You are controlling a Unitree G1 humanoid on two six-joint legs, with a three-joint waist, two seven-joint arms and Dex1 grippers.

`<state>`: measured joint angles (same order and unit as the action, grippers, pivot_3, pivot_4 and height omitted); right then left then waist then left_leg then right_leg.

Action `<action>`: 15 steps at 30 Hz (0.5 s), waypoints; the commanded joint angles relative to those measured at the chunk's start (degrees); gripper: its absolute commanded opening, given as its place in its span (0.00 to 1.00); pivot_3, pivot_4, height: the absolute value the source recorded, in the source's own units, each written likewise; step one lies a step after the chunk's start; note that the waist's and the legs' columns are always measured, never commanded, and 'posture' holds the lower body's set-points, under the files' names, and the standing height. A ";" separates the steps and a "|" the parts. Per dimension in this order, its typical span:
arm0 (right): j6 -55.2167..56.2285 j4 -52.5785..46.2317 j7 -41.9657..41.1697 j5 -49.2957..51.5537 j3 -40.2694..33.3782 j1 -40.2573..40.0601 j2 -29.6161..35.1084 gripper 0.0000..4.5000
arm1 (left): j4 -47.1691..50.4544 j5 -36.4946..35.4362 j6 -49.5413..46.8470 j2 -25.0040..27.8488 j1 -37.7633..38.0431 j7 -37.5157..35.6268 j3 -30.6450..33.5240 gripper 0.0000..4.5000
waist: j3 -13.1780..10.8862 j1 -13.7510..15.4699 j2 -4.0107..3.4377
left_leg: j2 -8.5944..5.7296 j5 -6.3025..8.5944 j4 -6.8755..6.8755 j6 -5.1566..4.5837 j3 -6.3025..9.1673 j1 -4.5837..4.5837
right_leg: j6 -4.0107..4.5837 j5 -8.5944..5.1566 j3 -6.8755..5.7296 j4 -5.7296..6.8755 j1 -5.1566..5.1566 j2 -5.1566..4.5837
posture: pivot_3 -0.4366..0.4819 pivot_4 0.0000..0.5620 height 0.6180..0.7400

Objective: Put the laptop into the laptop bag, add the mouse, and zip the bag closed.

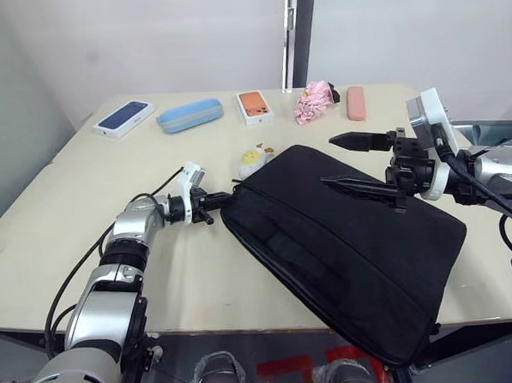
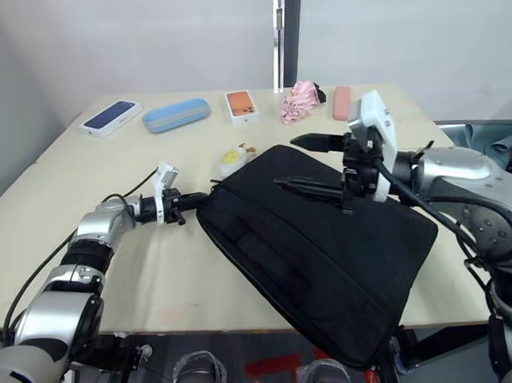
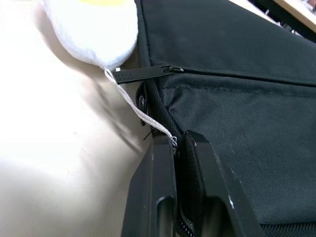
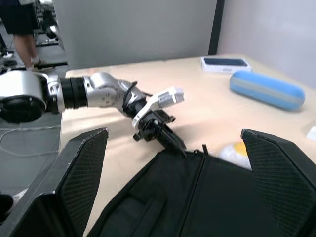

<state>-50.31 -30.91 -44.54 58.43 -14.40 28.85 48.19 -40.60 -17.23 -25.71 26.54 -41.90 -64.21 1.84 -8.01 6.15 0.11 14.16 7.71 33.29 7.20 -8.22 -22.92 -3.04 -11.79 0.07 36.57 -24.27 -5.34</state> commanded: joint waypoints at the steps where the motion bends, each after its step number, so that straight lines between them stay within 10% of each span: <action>1: 1.21 -0.18 -0.62 0.18 -0.48 0.23 0.61 1.00 | 2.82 -0.52 -2.28 1.98 2.39 3.58 2.68 0.00 | 0.00 -0.35 0.00 | 0.00 0.00 -0.01 0.00 0.00 0.00 | 0.00 0.00 0.00 -0.01 0.00 0.01 | 0.48 0.27 1.00; 15: 3.45 9.66 -11.37 -12.87 0.21 -18.34 11.12 1.00 | 14.55 -4.60 -1.34 7.53 13.58 15.01 14.06 0.00 | 0.00 -0.86 -0.04 | 0.02 0.03 -0.24 0.02 -0.02 -0.03 | -0.03 -0.02 -0.02 -0.46 0.03 0.05 | 0.48 0.27 1.00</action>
<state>-47.81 -21.69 -54.19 46.53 -12.24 11.18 58.25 -27.54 -22.21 -27.76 31.49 -29.21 -52.15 12.57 -8.01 5.29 0.07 14.18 7.74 32.98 7.21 -8.27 -22.95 -3.07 -11.81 0.04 36.02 -24.24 -5.29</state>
